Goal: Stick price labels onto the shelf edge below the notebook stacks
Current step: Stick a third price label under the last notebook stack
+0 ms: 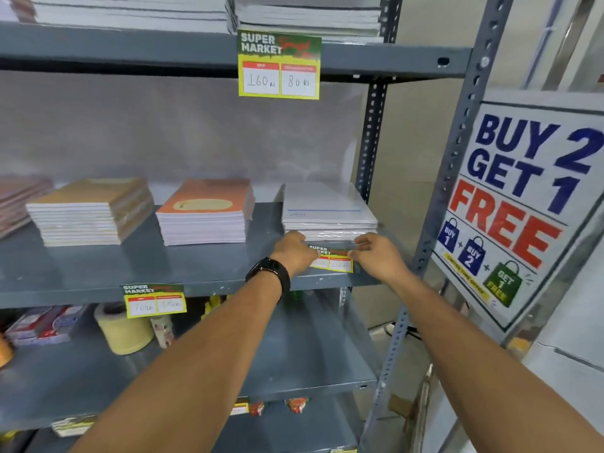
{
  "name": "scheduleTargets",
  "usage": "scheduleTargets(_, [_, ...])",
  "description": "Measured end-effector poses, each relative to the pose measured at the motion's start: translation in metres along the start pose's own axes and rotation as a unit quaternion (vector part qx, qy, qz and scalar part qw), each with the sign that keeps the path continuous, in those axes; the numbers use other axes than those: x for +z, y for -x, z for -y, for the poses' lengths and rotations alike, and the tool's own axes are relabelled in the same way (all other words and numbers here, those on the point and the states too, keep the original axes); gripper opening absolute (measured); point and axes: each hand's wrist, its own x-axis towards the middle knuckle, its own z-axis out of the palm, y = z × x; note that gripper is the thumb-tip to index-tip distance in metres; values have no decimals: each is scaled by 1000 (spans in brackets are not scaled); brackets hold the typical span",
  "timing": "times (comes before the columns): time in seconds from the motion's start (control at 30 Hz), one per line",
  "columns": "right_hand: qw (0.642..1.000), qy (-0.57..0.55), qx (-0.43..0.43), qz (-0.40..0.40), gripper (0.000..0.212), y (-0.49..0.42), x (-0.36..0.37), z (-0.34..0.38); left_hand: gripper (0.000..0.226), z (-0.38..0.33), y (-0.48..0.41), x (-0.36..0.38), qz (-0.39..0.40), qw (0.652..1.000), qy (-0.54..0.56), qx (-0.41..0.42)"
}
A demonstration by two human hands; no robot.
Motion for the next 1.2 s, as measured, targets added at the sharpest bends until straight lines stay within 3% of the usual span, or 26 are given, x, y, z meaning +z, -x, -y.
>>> scheduleTargets(0.13, [999,-39,22,2,37,-7,5,2,65,-4,-7,3,-8,996,81,-28])
scheduleTargets(0.3, [986,-158,51,34,41,-10,7,10,36,-2,-9,5,27,982,189,-14])
scheduleTargets(0.43, [973,-206,33,95,22,-2,2,15,22,8,1,6,26,980,195,39])
scheduleTargets(0.57, [976,-167,-29,140,21,17,-5,12,21,20,23,10,4,976,199,83])
scheduleTargets(0.63, [978,-140,-61,141,18,29,-4,6,20,27,34,14,-23,982,151,107])
scheduleTargets(0.8, [990,-73,-101,69,18,48,16,-19,20,40,53,24,-86,987,12,137])
scheduleTargets(1.2, [988,0,-140,-64,14,65,32,-24,16,47,62,36,-131,982,-61,124])
